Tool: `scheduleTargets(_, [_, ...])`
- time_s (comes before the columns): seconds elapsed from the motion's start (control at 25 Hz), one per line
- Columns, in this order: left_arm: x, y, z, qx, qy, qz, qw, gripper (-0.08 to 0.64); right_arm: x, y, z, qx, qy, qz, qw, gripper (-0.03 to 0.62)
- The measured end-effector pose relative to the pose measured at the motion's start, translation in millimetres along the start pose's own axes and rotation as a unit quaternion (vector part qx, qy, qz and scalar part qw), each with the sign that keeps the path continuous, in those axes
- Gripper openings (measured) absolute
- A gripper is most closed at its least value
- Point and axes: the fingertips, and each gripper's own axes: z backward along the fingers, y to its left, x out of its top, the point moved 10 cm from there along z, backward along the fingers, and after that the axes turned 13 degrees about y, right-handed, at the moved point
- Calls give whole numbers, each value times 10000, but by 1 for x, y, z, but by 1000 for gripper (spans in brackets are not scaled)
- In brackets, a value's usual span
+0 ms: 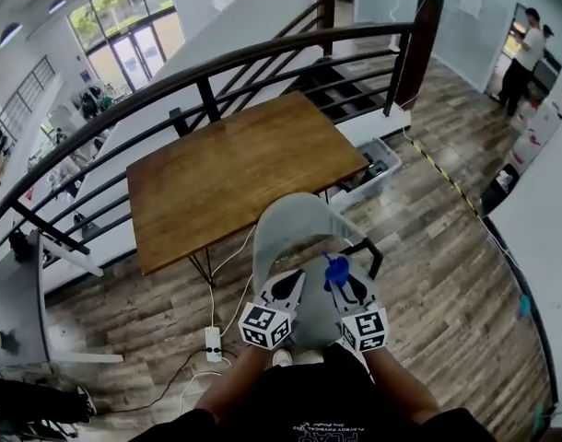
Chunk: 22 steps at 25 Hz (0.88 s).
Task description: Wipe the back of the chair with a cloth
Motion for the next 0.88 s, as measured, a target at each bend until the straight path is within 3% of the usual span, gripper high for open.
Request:
scheduleTargets(0.48, [3, 6, -49, 1211, 58, 282, 9922, 6, 2, -63, -66, 1108, 421, 337, 9924, 110])
scheduleTargets(0.72, [-11, 11, -50, 1817, 257, 321, 9825, 6, 4, -78, -97, 1637, 419, 532, 9842, 110])
scheduleTargets(0.88, [-27, 28, -38, 2098, 369, 474, 9759, 6, 6, -73, -125, 1749, 478, 622, 9815, 110])
